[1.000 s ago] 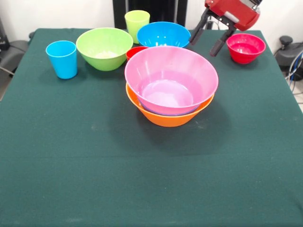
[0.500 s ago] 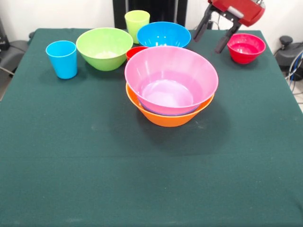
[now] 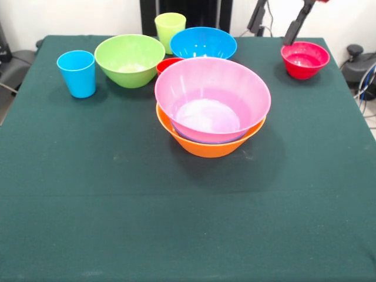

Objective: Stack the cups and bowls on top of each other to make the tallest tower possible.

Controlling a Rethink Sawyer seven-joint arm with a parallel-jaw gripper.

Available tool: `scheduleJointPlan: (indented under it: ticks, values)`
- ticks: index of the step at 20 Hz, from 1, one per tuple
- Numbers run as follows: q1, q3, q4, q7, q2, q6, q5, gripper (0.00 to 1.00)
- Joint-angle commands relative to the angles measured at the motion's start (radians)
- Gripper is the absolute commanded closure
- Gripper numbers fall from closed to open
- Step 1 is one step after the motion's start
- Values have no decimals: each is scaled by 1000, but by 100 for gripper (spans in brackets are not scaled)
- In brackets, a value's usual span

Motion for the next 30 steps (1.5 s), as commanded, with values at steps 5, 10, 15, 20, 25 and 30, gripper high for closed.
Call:
scheduleJointPlan:
  ticks: [5,10,15,20,25,30]
  values:
    - [-108,282,153,-144,-60,-85,18,0]
    - [-207,372,264,-141,-89,-101,71,0]
    - [-309,460,363,-206,-103,-97,53,0]
    - [-393,539,446,-201,-97,-173,-8,0]
    - [-403,546,491,-142,-89,-195,-36,0]
    - [-396,529,498,-111,-71,-209,-66,0]
